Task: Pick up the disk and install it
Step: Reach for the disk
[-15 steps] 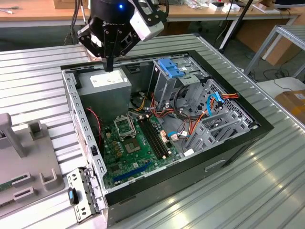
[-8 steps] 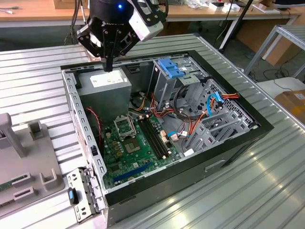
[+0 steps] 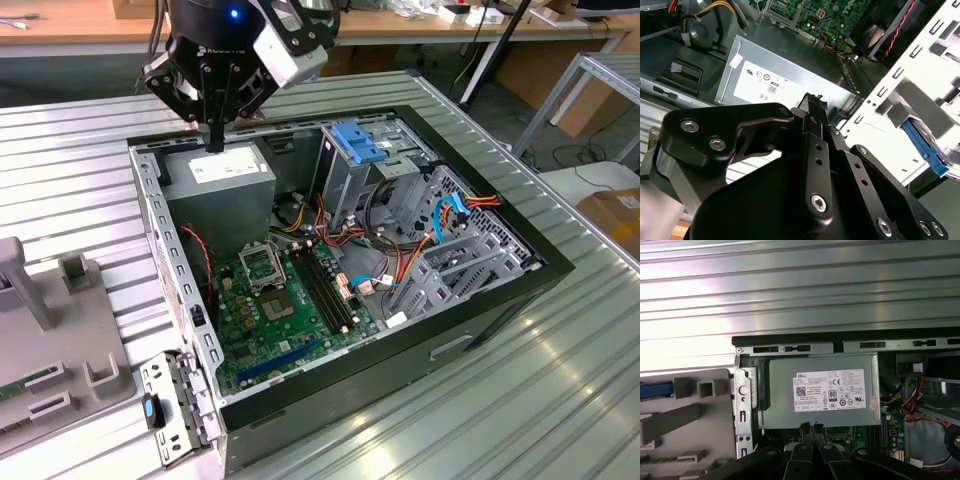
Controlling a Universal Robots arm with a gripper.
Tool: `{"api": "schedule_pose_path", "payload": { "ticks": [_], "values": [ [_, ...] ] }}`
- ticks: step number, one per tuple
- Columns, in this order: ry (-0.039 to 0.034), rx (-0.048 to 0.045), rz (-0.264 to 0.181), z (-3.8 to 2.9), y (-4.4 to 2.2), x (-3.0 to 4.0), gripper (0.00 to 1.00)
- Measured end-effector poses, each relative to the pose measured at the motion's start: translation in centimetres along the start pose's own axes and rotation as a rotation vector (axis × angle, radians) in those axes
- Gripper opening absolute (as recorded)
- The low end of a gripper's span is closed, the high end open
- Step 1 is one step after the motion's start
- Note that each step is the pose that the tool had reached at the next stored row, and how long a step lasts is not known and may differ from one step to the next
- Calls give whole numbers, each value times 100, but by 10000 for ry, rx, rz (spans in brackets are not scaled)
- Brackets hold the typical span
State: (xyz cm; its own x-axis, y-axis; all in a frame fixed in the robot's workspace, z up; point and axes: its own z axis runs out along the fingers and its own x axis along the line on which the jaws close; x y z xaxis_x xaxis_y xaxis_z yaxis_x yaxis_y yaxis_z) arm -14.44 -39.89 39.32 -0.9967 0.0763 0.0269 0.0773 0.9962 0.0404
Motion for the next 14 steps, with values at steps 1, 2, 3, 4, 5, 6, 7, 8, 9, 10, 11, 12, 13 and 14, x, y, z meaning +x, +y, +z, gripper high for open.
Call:
{"api": "schedule_pose_path", "payload": {
  "ticks": [1, 2, 3, 4, 5, 6, 7, 8, 9, 10, 11, 12, 13, 14],
  "values": [
    [0, 0, 0, 0, -1, 15, 11],
    [0, 0, -1, 1, -3, 36, 11],
    [-1, -1, -1, 2, -4, 50, 11],
    [0, 0, -1, 2, -4, 57, 11],
    [0, 0, -1, 2, -5, 63, 11],
    [0, 0, 0, 2, -6, 78, 11],
    [0, 0, 0, 3, -8, 105, 11],
    [1, 0, 0, 3, -11, 140, 11],
    [0, 0, 0, 4, -13, 167, 11],
    [0, 0, 0, 5, -15, 187, 11],
    [0, 0, -1, 5, -15, 196, 11],
    [0, 0, 0, 5, -16, 208, 11],
    [0, 0, -1, 6, -17, 221, 11],
    [0, 0, -1, 6, -18, 232, 11]
  ]
}}
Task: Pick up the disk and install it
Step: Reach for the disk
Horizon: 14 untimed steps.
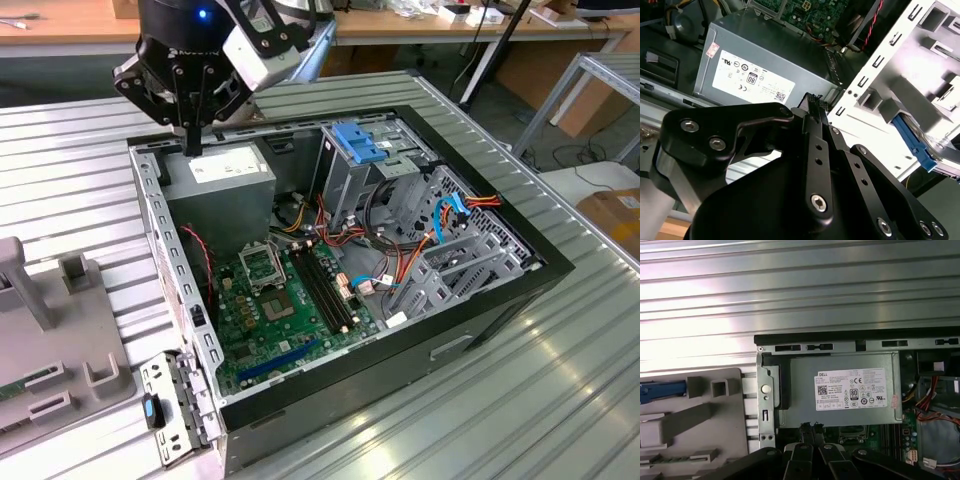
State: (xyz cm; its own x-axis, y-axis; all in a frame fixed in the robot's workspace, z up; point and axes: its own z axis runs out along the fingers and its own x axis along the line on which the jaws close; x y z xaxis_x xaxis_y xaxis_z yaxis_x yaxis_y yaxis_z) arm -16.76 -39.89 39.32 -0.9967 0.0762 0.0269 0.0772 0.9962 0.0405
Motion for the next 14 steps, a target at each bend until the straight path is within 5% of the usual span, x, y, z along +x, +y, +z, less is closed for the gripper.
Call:
{"api": "schedule_pose_path", "payload": {
  "ticks": [14],
  "values": [
    [-1, 1, 1, 7, -22, 280, 11]
  ]
}}
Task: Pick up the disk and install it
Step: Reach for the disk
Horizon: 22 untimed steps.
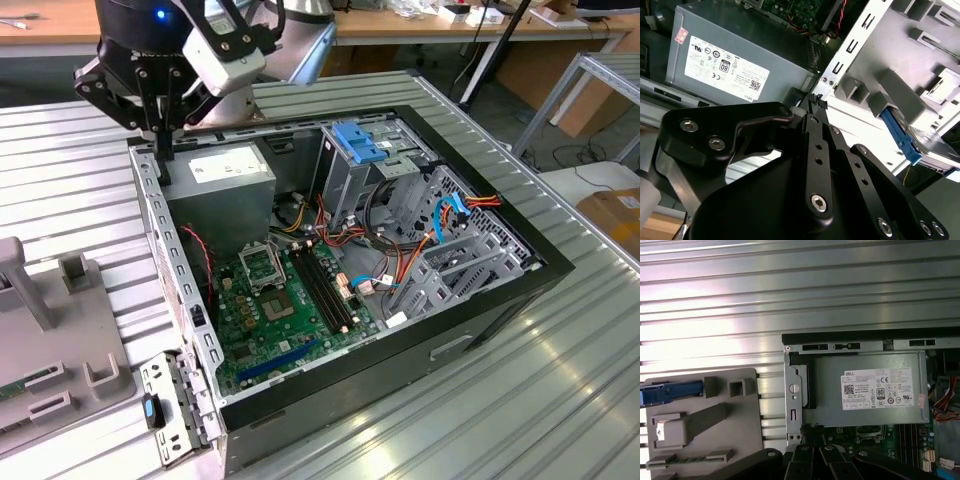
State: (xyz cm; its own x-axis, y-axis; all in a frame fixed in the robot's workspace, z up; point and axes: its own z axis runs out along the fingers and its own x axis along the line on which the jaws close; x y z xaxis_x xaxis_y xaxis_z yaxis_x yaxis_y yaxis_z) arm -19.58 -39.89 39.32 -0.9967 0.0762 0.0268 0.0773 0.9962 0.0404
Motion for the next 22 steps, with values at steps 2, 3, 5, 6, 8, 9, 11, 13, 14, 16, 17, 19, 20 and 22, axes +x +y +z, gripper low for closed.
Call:
{"api": "schedule_pose_path", "payload": {
  "ticks": [2, 3, 5, 6, 8, 9, 11, 13, 14, 16, 17, 19, 20, 22],
  "values": [
    [0, -1, -1, 1, -3, 37, 11],
    [1, 0, -1, 1, -4, 52, 11],
    [0, -1, -1, 2, -6, 77, 11],
    [0, -1, 0, 3, -7, 92, 11],
    [1, 0, 0, 3, -11, 148, 11],
    [0, 0, 0, 4, -13, 172, 11],
    [0, 0, -1, 6, -18, 233, 11],
    [0, 0, -1, 7, -21, 270, 11],
    [1, -1, 0, 7, -22, 285, 11],
    [1, 0, 0, 7, -24, 315, 11],
    [0, -1, 1, 8, -27, 343, 11],
    [0, 0, 0, 9, -28, 365, 11],
    [1, 0, 0, 9, -30, 383, 11],
    [0, -1, 0, 11, -34, 444, 11]
  ]
}}
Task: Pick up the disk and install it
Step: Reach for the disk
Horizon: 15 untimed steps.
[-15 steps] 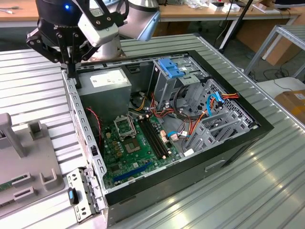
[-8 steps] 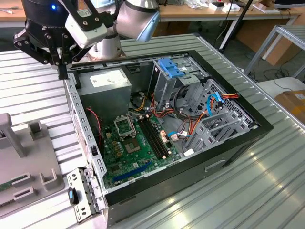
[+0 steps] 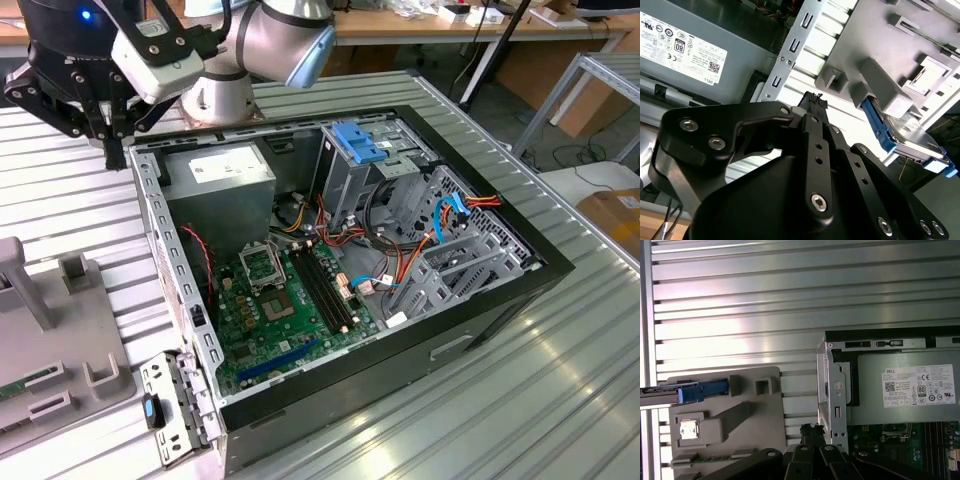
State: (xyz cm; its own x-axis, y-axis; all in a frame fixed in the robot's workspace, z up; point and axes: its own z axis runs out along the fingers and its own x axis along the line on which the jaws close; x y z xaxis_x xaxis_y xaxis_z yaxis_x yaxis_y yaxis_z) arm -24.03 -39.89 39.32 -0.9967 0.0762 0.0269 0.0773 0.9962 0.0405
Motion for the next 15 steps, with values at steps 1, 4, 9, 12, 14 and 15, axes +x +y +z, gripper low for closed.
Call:
{"api": "schedule_pose_path", "payload": {
  "ticks": [1, 4, 9, 12, 14, 15],
  "values": [
    [0, 0, -1, 0, -1, 14, 11],
    [0, 0, 1, 2, -7, 90, 11],
    [0, 0, 0, 4, -14, 187, 11],
    [0, 0, 0, 6, -19, 250, 11],
    [0, 0, 0, 7, -22, 284, 11],
    [0, 0, 0, 7, -23, 299, 11]
  ]
}}
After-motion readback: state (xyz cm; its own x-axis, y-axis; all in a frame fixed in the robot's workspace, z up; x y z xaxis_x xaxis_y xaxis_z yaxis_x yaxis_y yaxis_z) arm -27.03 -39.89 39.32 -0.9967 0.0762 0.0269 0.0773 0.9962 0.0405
